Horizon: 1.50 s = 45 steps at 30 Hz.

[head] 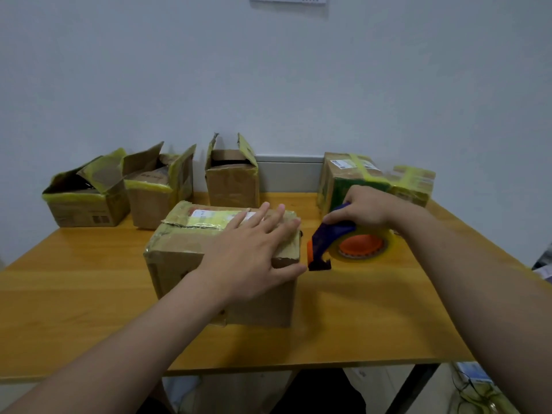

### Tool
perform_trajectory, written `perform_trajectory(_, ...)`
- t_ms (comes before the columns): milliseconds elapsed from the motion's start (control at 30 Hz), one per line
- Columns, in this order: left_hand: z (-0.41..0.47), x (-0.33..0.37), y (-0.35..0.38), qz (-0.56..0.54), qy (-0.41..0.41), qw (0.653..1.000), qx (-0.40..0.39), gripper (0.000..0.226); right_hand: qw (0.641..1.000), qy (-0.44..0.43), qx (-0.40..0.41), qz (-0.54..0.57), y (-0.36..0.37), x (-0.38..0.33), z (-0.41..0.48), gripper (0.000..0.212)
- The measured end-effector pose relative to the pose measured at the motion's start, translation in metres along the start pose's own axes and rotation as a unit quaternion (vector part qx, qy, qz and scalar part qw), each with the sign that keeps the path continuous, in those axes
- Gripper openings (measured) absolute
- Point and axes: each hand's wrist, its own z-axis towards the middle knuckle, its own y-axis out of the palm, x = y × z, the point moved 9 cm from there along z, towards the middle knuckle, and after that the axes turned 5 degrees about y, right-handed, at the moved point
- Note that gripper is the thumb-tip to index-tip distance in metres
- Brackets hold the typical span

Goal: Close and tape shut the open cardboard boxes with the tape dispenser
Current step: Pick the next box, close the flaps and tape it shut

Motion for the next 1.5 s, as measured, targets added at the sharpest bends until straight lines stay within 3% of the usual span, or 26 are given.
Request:
perform_trajectory(100,0.000,0.008,-0.002,-0.009,0.018,1.000,-0.006,0.080,0.997,0.010,0.073,0.011,-0.016,-0.001,-0.001,0.057)
perform_trajectory(233,0.011,0.019,-0.001,0.007,0.018,1.000,-0.022,0.088,0.977,0.047,0.202,0.051,-0.040,-0.001,-0.015,0.059)
perform_trajectory(333,0.017,0.025,0.000,0.020,0.021,0.999,-0.027,0.089,0.946,0.078,0.283,0.138,-0.051,0.005,-0.031,0.061)
perform_trajectory(433,0.008,0.018,-0.004,0.007,0.015,1.000,-0.026,0.099,0.915,0.071,0.315,0.240,-0.049,0.011,-0.038,0.066)
perform_trajectory(700,-0.011,0.002,0.000,0.002,0.001,1.000,-0.024,0.088,0.827,0.025,0.320,0.463,-0.033,-0.023,-0.051,0.049)
perform_trajectory(800,-0.003,0.005,0.000,0.002,-0.002,1.000,-0.004,0.085,0.776,0.002,0.334,0.535,-0.027,-0.044,-0.055,0.041)
perform_trajectory(1000,0.015,0.008,0.006,-0.006,-0.005,1.000,-0.013,0.079,0.713,0.011,0.368,0.597,-0.005,-0.067,-0.058,0.026)
perform_trajectory(1067,0.015,0.005,0.004,-0.014,0.013,1.000,-0.025,0.076,0.697,0.019,0.379,0.608,0.002,-0.066,-0.057,0.024)
perform_trajectory(1200,0.006,-0.012,-0.006,-0.066,0.038,0.996,-0.038,0.072,0.674,0.034,0.396,0.623,0.017,-0.061,-0.055,0.040)
perform_trajectory(1500,-0.007,-0.023,-0.009,-0.053,0.036,0.996,-0.057,0.068,0.655,0.063,0.385,0.646,0.027,-0.054,-0.046,0.047)
